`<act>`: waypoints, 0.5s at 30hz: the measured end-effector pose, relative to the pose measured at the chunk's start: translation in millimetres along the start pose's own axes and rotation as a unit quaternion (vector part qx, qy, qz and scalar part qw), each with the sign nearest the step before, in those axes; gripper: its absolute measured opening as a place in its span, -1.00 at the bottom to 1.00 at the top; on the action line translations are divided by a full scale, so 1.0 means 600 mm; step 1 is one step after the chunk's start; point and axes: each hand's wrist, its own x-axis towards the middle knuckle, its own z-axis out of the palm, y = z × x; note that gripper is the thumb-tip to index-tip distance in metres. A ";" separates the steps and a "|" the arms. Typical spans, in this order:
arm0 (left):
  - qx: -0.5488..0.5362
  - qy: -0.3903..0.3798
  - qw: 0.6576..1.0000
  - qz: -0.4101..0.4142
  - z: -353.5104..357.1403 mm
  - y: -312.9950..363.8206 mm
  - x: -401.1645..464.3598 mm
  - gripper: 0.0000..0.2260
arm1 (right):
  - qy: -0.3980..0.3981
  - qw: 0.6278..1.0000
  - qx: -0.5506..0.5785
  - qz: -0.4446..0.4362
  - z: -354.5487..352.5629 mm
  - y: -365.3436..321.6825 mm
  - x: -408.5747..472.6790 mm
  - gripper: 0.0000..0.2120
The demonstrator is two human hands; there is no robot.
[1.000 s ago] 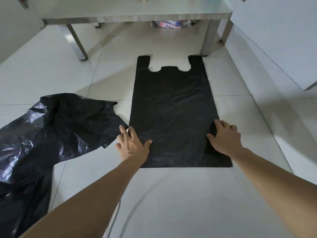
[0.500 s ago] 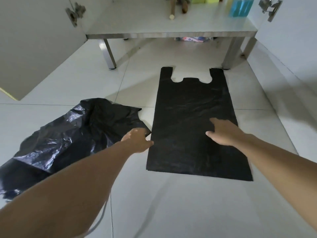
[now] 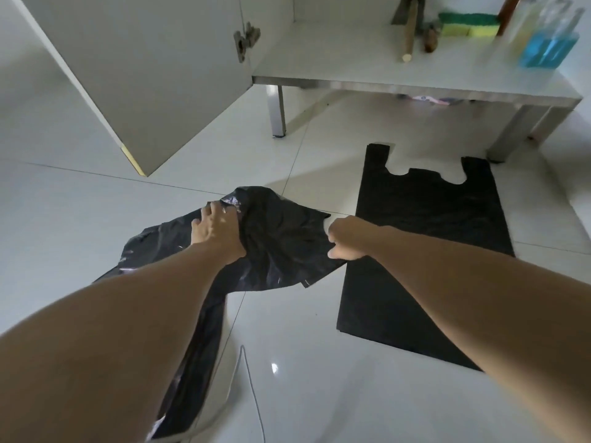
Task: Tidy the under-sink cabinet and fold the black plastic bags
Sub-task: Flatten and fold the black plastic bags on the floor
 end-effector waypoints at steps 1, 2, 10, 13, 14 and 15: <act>-0.001 -0.013 1.000 -0.013 0.008 -0.016 -0.003 -0.20 | 0.004 1.000 0.006 -0.008 0.011 -0.022 0.006 -0.62; 0.007 -0.024 1.000 -0.019 0.015 -0.030 -0.006 -0.14 | 0.015 0.999 0.022 -0.023 0.025 -0.043 0.013 -0.60; 0.062 -0.005 0.998 0.015 0.058 -0.107 -0.003 -0.66 | 0.020 0.982 0.174 -0.073 0.096 -0.149 0.040 -0.69; -0.087 -0.006 0.996 -0.022 0.050 -0.121 0.004 -0.78 | 0.023 0.978 0.197 -0.067 0.097 -0.157 0.049 -0.67; -0.147 -0.016 0.988 -0.039 0.041 -0.123 0.007 -0.78 | 0.020 0.975 0.217 -0.054 0.095 -0.159 0.050 -0.67; -0.201 -0.023 0.978 -0.049 0.030 -0.123 0.012 -0.79 | 0.009 0.966 0.257 -0.035 0.092 -0.161 0.050 -0.68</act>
